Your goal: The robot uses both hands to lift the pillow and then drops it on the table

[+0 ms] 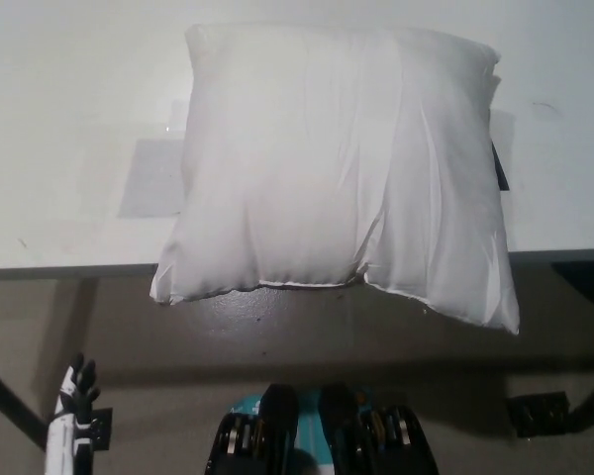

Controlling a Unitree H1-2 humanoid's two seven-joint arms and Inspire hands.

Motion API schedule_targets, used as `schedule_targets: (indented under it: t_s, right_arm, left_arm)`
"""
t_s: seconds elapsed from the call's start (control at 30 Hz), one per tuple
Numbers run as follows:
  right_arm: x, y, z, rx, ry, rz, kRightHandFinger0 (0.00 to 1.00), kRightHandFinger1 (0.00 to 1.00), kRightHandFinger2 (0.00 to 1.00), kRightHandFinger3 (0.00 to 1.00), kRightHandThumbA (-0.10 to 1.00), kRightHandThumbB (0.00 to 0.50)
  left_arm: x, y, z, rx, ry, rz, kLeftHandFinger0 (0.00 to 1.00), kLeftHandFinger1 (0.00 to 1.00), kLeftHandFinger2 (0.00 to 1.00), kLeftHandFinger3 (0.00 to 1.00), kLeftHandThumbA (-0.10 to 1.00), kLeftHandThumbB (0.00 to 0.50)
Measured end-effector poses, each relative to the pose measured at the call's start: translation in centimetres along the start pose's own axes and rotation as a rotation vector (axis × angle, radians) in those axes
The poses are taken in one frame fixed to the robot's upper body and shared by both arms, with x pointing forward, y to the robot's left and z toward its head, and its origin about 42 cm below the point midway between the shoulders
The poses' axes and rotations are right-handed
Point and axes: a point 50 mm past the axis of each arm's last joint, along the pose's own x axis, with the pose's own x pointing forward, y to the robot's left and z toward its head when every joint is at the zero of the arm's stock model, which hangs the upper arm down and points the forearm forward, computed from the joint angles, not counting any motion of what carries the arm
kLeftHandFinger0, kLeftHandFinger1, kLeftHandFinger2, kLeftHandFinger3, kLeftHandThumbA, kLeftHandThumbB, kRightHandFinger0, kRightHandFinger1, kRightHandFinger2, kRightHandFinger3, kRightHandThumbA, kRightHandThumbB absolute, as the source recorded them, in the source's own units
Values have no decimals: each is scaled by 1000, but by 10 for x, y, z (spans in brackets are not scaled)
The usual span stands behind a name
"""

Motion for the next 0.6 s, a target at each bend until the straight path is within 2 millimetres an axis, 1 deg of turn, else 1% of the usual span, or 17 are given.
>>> schedule_targets:
  t_s: [0.03, 0.07, 0.1, 0.13, 0.17, 0.27, 0.33, 0.37, 0.4, 0.43, 0.47, 0.5, 0.53, 0.6]
  right_arm:
    - [0, 3, -2, 2, -2, 6, 1000, 1000, 1000, 1000, 1000, 190]
    - [0, 5, -3, 4, -11, 10, 1000, 1000, 1000, 1000, 1000, 197]
    - [0, 6, -3, 6, -22, 13, 1000, 1000, 1000, 1000, 1000, 204]
    - [1, 7, -3, 7, -34, 14, 1000, 1000, 1000, 1000, 1000, 204]
    - [1, 7, -3, 7, -43, 13, 1000, 1000, 1000, 1000, 1000, 204]
    - [4, 6, -1, 4, -68, 6, 1000, 1000, 1000, 1000, 1000, 204]
    - [6, 6, 1, -2, -84, 3, 1000, 1000, 1000, 1000, 1000, 207]
    - [6, 5, 1, -5, -89, 2, 1000, 1000, 1000, 1000, 1000, 201]
    - [7, 5, 1, -9, -95, 1, 1000, 1000, 1000, 1000, 1000, 200]
    - [7, 5, 2, -10, -97, 1, 1000, 1000, 1000, 1000, 1000, 207]
    - [8, 4, 2, -12, -102, 0, 1000, 1000, 1000, 1000, 1000, 209]
    - [8, 4, 2, -13, -104, -1, 1000, 1000, 1000, 1000, 1000, 201]
    - [8, 4, 2, -16, -107, 0, 1000, 1000, 1000, 1000, 1000, 192]
    - [8, 4, 2, -20, -108, 1, 1000, 1000, 1000, 1000, 1000, 190]
  left_arm:
    - [0, -1, 0, -10, -2, 0, 1000, 1000, 1000, 1000, 1000, 80]
    - [0, -1, 1, -15, -5, 0, 1000, 1000, 1000, 1000, 1000, 87]
    - [0, -1, 1, -18, -9, -1, 1000, 1000, 1000, 1000, 1000, 107]
    - [0, -1, 1, -23, -14, -1, 1000, 1000, 1000, 1000, 1000, 111]
    - [0, -1, 2, -29, -19, -1, 1000, 1000, 1000, 1000, 1000, 146]
    - [0, -1, 1, -41, -24, -2, 1000, 1000, 1000, 1000, 1000, 113]
    - [0, 0, 2, -48, -29, -2, 1000, 1000, 1000, 1000, 1000, 111]
    - [0, 0, 2, -50, -30, -3, 1000, 1000, 1000, 1000, 1000, 124]
    - [0, 0, 2, -52, -32, -4, 1000, 1000, 1000, 1000, 1000, 125]
    - [1, 0, 2, -53, -33, -4, 1000, 1000, 1000, 1000, 1000, 142]
    - [1, 0, 2, -54, -34, -4, 1000, 1000, 1000, 1000, 1000, 144]
    - [1, 0, 2, -55, -34, -3, 1000, 1000, 1000, 1000, 1000, 137]
    - [1, 0, 2, -57, -34, -2, 1000, 1000, 1000, 1000, 1000, 116]
    - [1, 1, 2, -58, -33, -1, 1000, 1000, 1000, 1000, 1000, 115]
